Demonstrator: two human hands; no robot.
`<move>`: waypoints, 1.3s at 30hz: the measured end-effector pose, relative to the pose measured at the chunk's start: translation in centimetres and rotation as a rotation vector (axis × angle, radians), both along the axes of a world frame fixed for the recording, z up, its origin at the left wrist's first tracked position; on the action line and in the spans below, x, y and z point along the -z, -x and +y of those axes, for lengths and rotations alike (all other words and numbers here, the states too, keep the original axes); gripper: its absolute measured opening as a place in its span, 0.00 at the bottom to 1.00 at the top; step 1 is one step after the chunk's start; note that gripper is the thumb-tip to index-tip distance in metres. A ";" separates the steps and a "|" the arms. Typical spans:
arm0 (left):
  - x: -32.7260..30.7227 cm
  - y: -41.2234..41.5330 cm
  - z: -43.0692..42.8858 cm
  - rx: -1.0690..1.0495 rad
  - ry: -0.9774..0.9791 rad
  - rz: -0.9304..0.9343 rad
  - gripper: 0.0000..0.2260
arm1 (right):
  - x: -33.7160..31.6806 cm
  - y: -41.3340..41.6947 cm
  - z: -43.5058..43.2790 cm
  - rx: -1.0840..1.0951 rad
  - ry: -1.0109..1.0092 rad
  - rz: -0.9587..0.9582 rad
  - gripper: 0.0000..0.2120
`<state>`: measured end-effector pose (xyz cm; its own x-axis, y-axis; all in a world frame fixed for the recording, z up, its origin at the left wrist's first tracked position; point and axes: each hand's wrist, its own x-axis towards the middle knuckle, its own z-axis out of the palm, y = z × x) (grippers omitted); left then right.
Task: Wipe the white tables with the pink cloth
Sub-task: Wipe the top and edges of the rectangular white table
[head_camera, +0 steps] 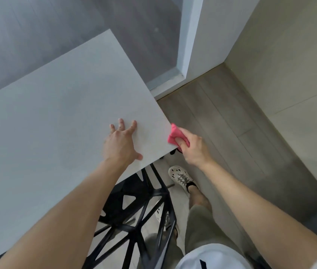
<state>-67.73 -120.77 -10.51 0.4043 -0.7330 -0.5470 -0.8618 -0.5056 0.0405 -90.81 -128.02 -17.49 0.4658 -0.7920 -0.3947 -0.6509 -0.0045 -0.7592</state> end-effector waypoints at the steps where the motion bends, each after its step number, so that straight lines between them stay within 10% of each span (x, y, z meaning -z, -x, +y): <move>1: 0.0 0.0 0.0 0.004 0.004 0.001 0.61 | 0.1 -0.3 0.0 0.010 -0.012 0.016 0.21; 11: 0.9 0.1 -0.3 -0.010 0.019 -0.029 0.61 | 0.5 -18.2 -12.0 -0.133 0.059 0.112 0.37; 22: 0.7 0.5 -0.5 -0.008 -0.005 -0.032 0.62 | -0.1 5.4 0.7 -0.063 -0.093 0.102 0.15; 32: 1.4 -0.6 -0.5 0.027 -0.022 -0.034 0.63 | -3.0 11.0 9.5 0.178 -0.043 -0.002 0.21; 39: 0.0 0.8 5.7 0.155 0.136 0.100 0.27 | -4.1 8.3 13.4 0.107 -0.014 0.019 0.21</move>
